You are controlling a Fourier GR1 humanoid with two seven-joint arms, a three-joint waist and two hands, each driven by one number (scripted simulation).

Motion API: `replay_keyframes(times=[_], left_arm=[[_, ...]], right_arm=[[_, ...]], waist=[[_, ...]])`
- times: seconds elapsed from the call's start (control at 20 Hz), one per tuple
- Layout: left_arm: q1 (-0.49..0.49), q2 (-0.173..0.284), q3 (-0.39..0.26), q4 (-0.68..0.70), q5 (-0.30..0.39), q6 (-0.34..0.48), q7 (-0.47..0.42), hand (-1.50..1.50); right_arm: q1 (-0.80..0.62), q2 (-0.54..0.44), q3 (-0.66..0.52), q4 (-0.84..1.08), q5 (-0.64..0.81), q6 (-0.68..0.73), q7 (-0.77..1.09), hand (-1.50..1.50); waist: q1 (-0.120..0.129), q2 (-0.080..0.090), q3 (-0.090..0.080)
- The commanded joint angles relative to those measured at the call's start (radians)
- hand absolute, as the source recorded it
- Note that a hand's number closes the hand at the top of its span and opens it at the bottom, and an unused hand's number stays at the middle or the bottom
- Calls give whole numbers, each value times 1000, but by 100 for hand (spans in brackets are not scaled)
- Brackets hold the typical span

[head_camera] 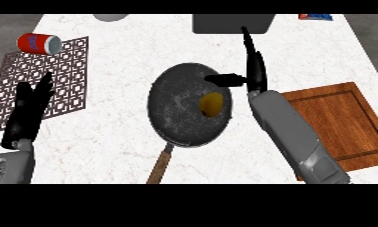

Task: Pick the lemon from the cutting board and place it in the pan

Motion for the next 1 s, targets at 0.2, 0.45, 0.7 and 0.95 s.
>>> replay_keyframes(times=[0.2, 0.45, 0.7, 0.95], left_arm=[[101, -30, -3, -82, -8, 22, -5, 0], [52, 17, 13, -83, 8, -26, 44, 0], [37, -6, 8, -90, 4, -18, 61, 0], [16, -29, -2, -67, -31, 12, 56, 0]], right_arm=[[225, -301, -91, -247, -67, 247, -14, -150], [376, -448, -160, -343, -121, 416, -30, -150], [463, -554, -233, -416, -124, 547, -24, -150], [535, -601, -341, -380, -133, 674, -103, -150]], waist=[[-15, -6, 0], [-13, -3, 0], [-9, -2, 0], [-7, 0, 0]])
